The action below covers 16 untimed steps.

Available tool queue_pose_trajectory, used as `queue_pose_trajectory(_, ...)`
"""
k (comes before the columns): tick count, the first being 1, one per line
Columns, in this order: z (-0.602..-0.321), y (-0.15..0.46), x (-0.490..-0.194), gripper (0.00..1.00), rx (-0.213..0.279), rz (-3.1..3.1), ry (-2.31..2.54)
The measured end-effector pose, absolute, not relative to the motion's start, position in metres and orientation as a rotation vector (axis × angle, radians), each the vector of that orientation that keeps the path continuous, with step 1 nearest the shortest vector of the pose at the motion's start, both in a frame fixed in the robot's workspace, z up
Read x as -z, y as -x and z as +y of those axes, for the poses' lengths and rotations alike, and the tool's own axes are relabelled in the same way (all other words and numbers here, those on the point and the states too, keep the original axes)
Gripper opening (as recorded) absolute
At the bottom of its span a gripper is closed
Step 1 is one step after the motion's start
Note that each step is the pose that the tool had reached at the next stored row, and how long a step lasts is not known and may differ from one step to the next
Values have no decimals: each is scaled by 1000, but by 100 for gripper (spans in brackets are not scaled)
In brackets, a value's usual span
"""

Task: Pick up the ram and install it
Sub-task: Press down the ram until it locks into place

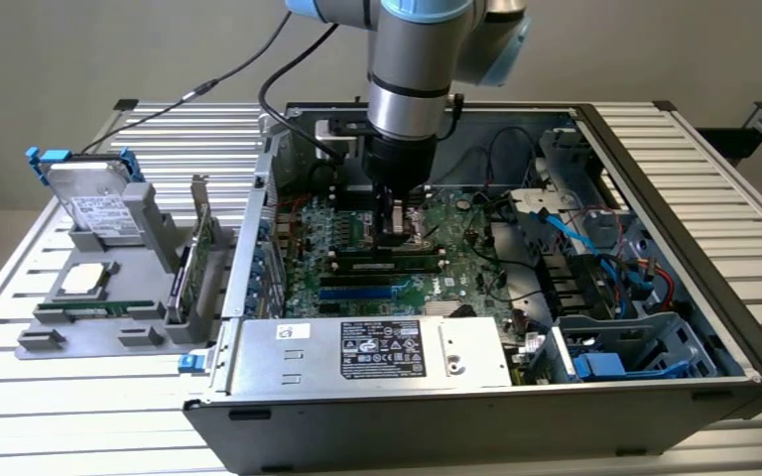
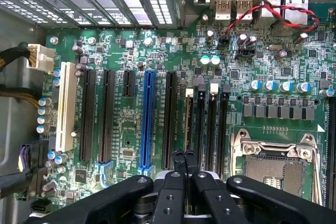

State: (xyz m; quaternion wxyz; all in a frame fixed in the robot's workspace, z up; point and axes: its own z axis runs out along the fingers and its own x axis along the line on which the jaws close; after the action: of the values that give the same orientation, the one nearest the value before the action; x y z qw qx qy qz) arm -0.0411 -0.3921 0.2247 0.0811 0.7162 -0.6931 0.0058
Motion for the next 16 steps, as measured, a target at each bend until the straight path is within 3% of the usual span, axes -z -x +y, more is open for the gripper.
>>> queue_pose_trajectory(16, -392, 31, -245, 10, -15, -2062, -2147)
